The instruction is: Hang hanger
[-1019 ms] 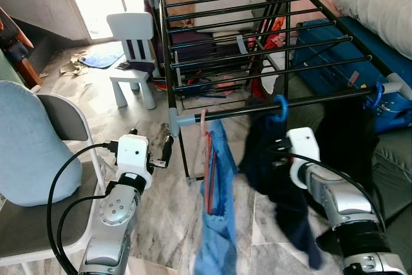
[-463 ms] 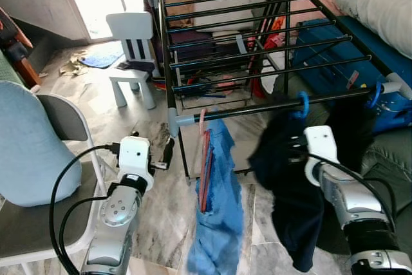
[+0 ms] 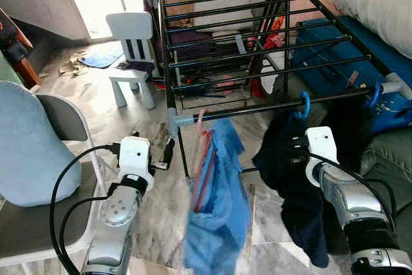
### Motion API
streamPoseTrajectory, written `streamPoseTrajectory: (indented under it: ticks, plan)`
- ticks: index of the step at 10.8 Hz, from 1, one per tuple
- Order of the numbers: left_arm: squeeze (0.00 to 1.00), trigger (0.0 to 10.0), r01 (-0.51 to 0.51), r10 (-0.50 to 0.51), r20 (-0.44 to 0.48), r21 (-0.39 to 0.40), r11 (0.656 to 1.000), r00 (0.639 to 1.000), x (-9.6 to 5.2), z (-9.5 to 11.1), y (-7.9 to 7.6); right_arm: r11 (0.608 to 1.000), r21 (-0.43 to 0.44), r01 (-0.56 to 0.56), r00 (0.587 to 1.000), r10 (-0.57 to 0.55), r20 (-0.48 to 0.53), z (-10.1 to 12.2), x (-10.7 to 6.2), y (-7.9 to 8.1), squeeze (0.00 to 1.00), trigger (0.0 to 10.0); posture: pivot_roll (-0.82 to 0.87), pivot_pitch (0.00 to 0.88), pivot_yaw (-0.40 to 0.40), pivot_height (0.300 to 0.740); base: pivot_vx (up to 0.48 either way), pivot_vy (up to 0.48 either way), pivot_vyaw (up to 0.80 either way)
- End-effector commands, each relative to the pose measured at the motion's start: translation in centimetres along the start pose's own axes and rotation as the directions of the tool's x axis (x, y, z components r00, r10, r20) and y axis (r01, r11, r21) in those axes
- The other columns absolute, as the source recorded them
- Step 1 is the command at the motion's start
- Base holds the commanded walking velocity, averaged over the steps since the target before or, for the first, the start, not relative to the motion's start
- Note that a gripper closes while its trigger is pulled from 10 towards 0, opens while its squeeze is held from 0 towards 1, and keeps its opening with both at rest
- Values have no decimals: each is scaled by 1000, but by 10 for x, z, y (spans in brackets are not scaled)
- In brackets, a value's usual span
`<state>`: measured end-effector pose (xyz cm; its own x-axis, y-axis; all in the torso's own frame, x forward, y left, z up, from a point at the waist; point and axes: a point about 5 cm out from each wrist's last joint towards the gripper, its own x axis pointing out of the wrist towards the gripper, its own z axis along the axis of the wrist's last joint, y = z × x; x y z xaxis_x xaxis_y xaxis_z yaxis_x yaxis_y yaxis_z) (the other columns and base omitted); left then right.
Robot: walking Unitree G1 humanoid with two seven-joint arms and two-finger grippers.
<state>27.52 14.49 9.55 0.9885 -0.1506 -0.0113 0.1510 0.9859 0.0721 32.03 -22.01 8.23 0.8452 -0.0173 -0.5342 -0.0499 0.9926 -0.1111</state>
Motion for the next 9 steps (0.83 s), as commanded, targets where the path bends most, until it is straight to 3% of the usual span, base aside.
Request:
streamPoseTrajectory:
  ticks: [1, 5, 9]
  plan:
    - [0, 10000, -5, 5, -9, 10, 1000, 1000, 1, 0, 3, 1000, 15, -9, 1000, 9, 16, 2, 0, 2, 1000, 10000, -210, 0, 85, 740, 0, 0, 0]
    - [0, 10000, -26, 26, -14, 22, 999, 1000, 0, -1, 3, 999, -14, 43, 995, -42, 91, 8, -7, -3, 1000, 10000, -214, 0, 85, 740, 0, 0, 0]
    - [0, 10000, -81, 82, -33, 34, 996, 996, -14, -1, 7, 996, -20, 82, 979, -77, 190, 14, -27, 3, 1000, 10000, -214, 0, 91, 740, 0, 0, 0]
